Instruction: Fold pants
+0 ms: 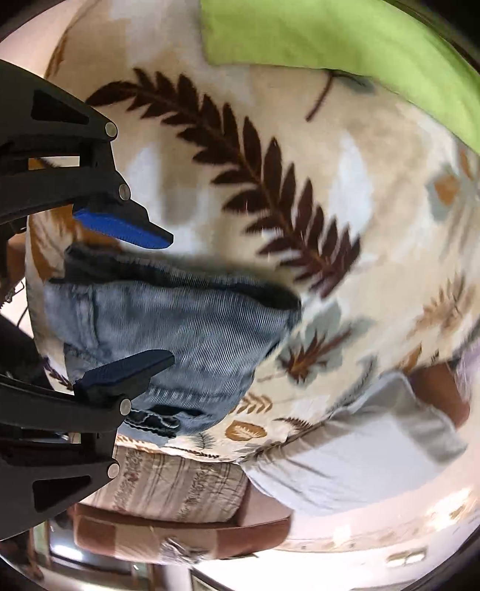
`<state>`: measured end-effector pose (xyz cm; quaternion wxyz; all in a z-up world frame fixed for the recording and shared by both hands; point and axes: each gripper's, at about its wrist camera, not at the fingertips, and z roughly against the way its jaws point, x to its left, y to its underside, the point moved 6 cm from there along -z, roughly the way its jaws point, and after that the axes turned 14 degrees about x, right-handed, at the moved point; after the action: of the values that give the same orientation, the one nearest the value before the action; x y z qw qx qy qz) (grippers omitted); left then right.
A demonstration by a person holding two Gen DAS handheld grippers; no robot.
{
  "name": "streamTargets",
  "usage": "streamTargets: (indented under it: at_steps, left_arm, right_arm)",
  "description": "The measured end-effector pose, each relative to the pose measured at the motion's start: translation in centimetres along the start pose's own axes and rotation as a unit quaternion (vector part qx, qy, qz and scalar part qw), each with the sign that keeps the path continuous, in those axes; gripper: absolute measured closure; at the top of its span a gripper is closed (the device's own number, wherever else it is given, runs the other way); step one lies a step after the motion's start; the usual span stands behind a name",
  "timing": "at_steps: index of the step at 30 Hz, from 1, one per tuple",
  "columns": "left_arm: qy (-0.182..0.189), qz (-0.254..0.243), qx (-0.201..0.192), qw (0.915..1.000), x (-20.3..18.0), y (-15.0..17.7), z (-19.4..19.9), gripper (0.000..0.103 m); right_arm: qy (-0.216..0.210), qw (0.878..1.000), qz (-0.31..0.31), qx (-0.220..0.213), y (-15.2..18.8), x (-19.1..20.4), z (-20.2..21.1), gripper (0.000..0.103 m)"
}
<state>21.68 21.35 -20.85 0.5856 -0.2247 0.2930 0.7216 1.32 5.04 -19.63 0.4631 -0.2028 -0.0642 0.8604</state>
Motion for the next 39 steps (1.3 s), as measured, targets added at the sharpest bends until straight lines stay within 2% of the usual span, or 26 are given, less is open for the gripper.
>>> streamTargets:
  at_steps: [4, 8, 14, 16, 17, 18, 19, 22, 24, 31, 33, 36, 39]
  left_arm:
    - [0.012, 0.008, 0.029, 0.9995, 1.4, -1.3, -0.7, 0.046]
    - [0.012, -0.003, 0.036, 0.9993, 1.4, -2.9, -0.1, 0.045]
    - [0.0, -0.013, 0.051, 0.9986, 1.0, -4.7, -0.6, 0.044]
    - [-0.001, -0.012, 0.051, 0.9986, 0.4, -5.4, -1.6, 0.044]
    - [-0.002, -0.012, 0.051, 0.9986, 0.3, -5.5, -1.6, 0.043]
    - [-0.002, -0.013, 0.053, 0.9985, 0.3, -5.6, -1.7, 0.043]
    - [-0.002, -0.014, 0.054, 0.9984, 0.1, -5.7, -1.9, 0.043]
    - [0.001, -0.019, 0.056, 0.9983, 0.1, -5.7, -2.0, 0.043]
    - [0.005, -0.018, 0.056, 0.9983, 0.0, -5.7, -2.2, 0.043]
    - [0.042, 0.003, 0.04, 0.9983, 1.4, -5.2, -1.1, 0.042]
    - [0.063, 0.007, 0.029, 0.9976, 1.7, -5.0, -0.5, 0.04]
    - [0.109, 0.013, 0.013, 0.9938, 1.7, -4.7, -0.2, 0.029]
    - [0.146, 0.017, 0.014, 0.989, 1.3, -4.1, -1.4, 0.028]
  right_arm:
    - [0.061, 0.995, 0.081, -0.013, -1.9, 4.4, -1.1, 0.032]
    - [0.096, 0.987, 0.128, -0.011, -2.6, 7.0, -2.8, 0.032]
    - [0.146, 0.978, 0.146, -0.018, -4.8, 8.4, -4.9, 0.031]
    - [0.154, 0.977, 0.148, -0.027, -5.5, 8.3, -4.9, 0.036]
    - [0.154, 0.977, 0.146, -0.028, -5.8, 8.0, -5.0, 0.042]
    - [0.146, 0.979, 0.141, -0.027, -6.2, 7.9, -5.1, 0.058]
    - [0.132, 0.982, 0.135, -0.024, -6.4, 7.7, -5.1, 0.066]
    - [0.114, 0.985, 0.122, -0.036, -6.7, 7.0, -4.0, 0.079]
    - [0.103, 0.988, 0.103, -0.05, -6.8, 6.2, -2.7, 0.082]
    - [0.033, 0.996, 0.0, -0.079, -6.8, 1.9, 0.8, 0.084]
    - [0.012, 0.996, -0.025, -0.083, -6.6, 0.9, 1.4, 0.084]
    - [-0.001, 0.995, -0.039, -0.087, -6.2, 0.4, 1.8, 0.084]
    - [-0.004, 0.996, -0.036, -0.087, -6.1, 0.6, 1.7, 0.084]
